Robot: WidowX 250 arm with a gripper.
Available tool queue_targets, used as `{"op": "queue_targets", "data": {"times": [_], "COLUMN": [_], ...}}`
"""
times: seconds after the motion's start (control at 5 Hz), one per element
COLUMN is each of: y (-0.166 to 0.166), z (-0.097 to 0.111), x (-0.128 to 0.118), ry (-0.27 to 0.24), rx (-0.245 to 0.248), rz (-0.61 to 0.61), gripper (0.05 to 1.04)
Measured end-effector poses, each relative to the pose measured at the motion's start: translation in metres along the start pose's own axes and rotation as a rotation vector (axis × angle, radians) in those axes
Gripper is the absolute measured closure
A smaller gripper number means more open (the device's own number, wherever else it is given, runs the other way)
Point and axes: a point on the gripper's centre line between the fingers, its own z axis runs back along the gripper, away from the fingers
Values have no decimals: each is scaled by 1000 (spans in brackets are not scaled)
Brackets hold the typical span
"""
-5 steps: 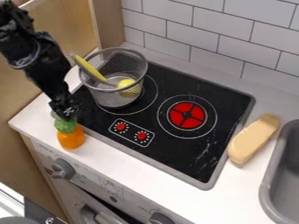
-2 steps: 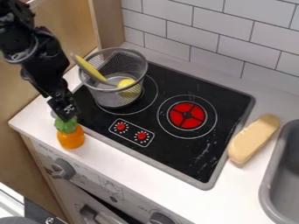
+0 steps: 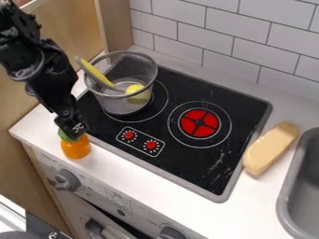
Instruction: Move orange into bucket
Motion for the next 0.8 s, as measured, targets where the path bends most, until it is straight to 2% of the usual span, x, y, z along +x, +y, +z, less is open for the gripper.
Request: {"op": "queue_targets", "data": {"times": [0.6, 0.8], "y": [-8, -7], "z": [-13, -16], "x": [-14, -15], "ry": [-50, -97], "rx": [18, 39], "rz": [-21, -35], "gripper": [84, 85]}}
